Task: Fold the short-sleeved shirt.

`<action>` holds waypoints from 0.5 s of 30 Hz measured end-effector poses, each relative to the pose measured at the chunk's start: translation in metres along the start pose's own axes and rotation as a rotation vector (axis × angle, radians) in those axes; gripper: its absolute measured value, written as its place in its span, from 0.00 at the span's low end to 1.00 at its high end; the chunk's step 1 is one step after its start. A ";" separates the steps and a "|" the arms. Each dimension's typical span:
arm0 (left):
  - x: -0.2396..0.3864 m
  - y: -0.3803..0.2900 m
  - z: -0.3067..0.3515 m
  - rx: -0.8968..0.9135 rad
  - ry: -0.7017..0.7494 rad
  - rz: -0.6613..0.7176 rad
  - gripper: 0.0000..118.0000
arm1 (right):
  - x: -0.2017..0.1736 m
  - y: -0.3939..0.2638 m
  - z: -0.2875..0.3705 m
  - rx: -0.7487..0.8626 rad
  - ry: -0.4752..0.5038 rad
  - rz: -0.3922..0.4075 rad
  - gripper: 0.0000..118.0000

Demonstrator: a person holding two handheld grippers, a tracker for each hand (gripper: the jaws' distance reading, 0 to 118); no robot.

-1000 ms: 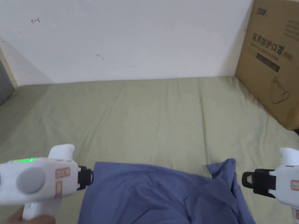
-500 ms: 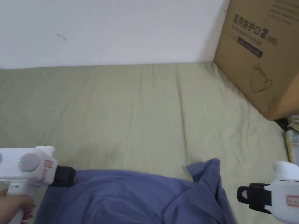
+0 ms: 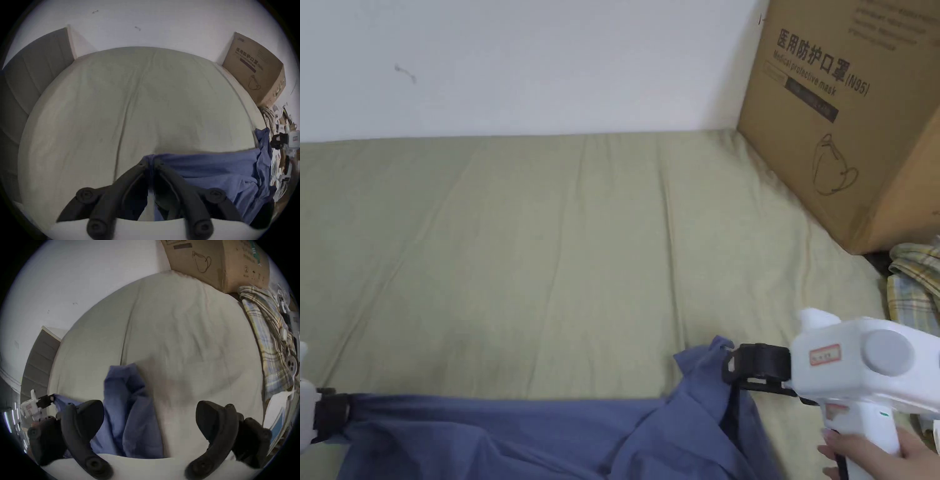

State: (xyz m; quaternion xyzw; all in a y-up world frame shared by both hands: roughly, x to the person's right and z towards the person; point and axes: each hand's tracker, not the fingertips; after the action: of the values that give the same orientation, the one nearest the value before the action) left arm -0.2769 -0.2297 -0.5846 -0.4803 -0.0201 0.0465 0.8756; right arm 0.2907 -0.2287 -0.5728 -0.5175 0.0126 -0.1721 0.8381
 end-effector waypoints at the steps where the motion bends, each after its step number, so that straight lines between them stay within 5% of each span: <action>1: 0.001 -0.002 0.002 -0.002 -0.005 0.012 0.03 | -0.001 0.004 -0.006 -0.010 -0.004 0.016 0.92; 3: -0.001 -0.004 0.001 -0.001 0.003 0.020 0.03 | -0.002 0.010 -0.017 -0.027 -0.070 0.036 0.91; 6: 0.001 -0.006 0.000 -0.009 0.011 0.034 0.03 | -0.002 0.013 -0.028 -0.102 -0.153 0.080 0.62; 10: 0.005 -0.010 0.000 -0.010 0.029 0.045 0.03 | -0.009 0.001 -0.024 -0.094 -0.155 0.147 0.50; 13: 0.005 -0.012 0.000 -0.010 0.035 0.051 0.03 | -0.004 -0.002 -0.016 -0.062 -0.065 0.091 0.35; 15: 0.004 -0.014 0.000 -0.022 0.029 0.060 0.03 | 0.001 -0.006 -0.013 -0.084 0.011 0.045 0.14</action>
State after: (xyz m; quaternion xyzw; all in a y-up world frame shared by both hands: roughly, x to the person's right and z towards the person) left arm -0.2718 -0.2361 -0.5730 -0.4908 0.0067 0.0655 0.8687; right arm 0.2879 -0.2427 -0.5738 -0.5507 0.0361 -0.1555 0.8193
